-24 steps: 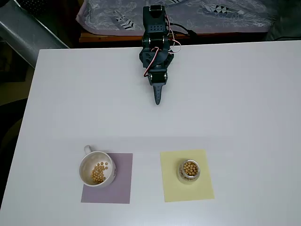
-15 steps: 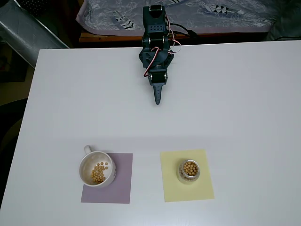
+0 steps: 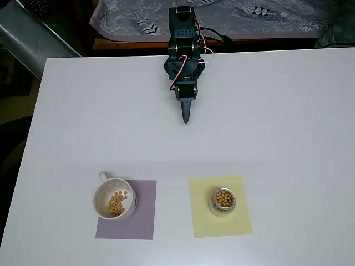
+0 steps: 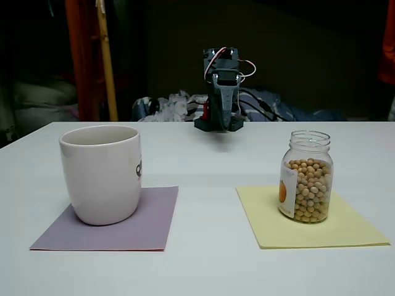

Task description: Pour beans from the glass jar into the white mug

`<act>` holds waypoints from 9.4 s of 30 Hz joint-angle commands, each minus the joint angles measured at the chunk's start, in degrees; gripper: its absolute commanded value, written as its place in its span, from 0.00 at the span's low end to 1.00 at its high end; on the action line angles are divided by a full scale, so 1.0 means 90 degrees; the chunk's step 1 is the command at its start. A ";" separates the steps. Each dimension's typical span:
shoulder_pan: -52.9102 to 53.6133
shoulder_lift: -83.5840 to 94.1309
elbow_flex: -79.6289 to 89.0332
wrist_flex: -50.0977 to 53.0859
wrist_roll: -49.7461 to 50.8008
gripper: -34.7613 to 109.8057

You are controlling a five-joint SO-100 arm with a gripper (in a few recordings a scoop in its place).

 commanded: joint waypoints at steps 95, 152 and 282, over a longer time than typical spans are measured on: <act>-0.0586 -1.4307 -0.5928 -1.2080 -1.0127 0.66; 0.0498 -1.2803 -0.7354 -0.9766 -0.5840 0.28; 0.1455 -1.5078 -1.3633 -0.1934 0.1768 0.24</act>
